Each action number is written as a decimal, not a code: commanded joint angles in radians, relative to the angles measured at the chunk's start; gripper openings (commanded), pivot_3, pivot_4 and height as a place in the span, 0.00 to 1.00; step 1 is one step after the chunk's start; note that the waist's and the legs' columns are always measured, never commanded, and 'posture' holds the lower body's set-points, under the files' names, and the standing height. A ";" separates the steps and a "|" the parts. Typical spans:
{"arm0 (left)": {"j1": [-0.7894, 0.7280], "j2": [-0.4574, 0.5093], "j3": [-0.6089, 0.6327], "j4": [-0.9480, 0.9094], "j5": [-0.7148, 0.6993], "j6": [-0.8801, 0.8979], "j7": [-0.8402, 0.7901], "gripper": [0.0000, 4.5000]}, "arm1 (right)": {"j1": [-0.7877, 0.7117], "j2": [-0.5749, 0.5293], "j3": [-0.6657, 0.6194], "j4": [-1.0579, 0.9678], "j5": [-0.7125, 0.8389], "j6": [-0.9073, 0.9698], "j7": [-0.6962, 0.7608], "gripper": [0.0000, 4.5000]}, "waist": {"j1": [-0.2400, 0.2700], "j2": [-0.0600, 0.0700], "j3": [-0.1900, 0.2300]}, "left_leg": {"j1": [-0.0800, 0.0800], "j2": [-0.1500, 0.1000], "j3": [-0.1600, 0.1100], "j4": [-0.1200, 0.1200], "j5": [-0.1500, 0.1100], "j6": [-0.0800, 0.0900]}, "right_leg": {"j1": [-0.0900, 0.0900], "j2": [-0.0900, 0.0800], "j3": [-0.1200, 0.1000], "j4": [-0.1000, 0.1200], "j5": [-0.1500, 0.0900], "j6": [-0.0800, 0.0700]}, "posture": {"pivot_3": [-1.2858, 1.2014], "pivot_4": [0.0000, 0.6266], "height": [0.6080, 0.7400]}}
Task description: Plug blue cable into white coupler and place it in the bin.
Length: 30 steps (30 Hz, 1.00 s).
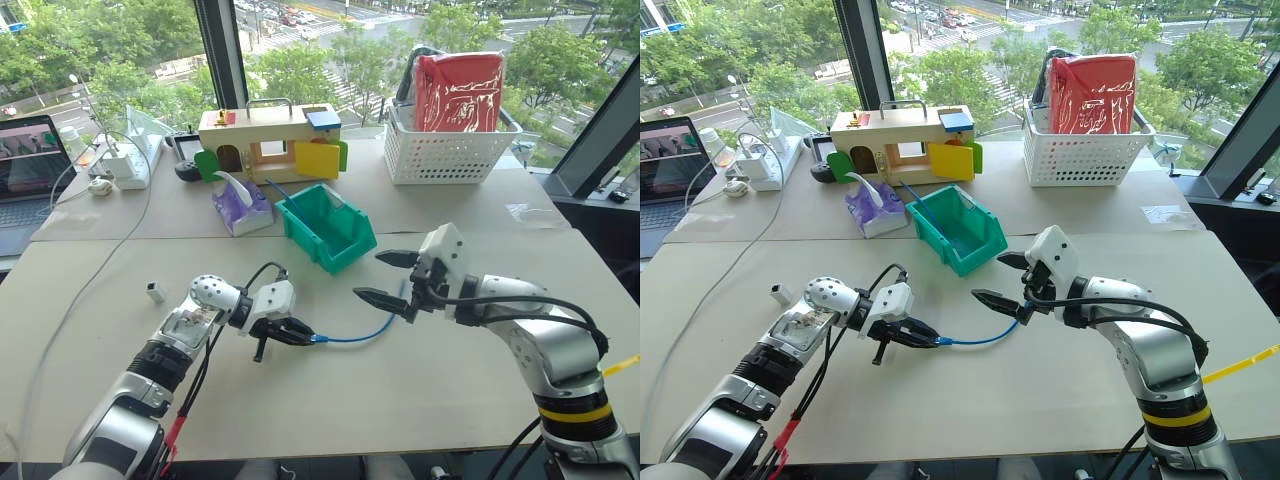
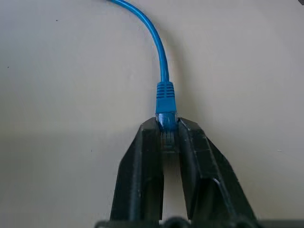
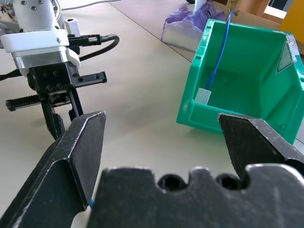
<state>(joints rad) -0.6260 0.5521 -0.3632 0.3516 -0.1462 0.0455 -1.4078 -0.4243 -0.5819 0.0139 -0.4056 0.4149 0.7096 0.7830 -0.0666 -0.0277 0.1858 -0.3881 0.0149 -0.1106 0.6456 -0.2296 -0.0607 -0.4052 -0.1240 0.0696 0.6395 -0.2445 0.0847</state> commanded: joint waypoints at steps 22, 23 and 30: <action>-0.269 -0.549 0.177 0.033 0.135 -0.221 0.840 0.02 | 0.087 -0.127 -0.658 -0.168 1.283 0.272 -0.863 0.97 | 0.021 0.001 -0.001 | -0.001 -0.001 0.000 0.000 -0.001 0.003 | 0.003 0.000 0.001 -0.007 0.000 0.000 | 0.52 0.24 1.00; -0.273 -0.548 0.173 0.041 0.148 -0.239 0.853 0.02 | 0.115 -0.139 -0.643 -0.168 1.287 0.265 -0.881 0.97 | 0.022 0.001 -0.001 | -0.001 -0.001 0.000 0.000 -0.001 0.003 | 0.003 0.000 0.001 -0.007 0.000 0.000 | 0.52 0.24 1.00; -0.250 -0.550 0.160 0.014 0.150 -0.241 0.863 0.02 | 0.110 -0.099 -0.504 -0.108 1.202 0.156 -0.942 0.97 | 0.023 0.001 -0.001 | -0.002 -0.001 0.000 0.001 -0.001 0.003 | 0.003 0.000 0.001 -0.008 0.001 0.001 | 0.52 0.24 1.00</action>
<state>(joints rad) -0.8787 0.0120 -0.1963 0.4185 0.0129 -0.1794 -0.5472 -0.2856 -0.6882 -0.5144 -0.5180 1.6355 0.9176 -0.1500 -0.0439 -0.0264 0.1846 -0.3901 0.0138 -0.1103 0.6462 -0.2308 -0.0579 -0.4025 -0.1245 0.0703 0.6315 -0.2439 0.0855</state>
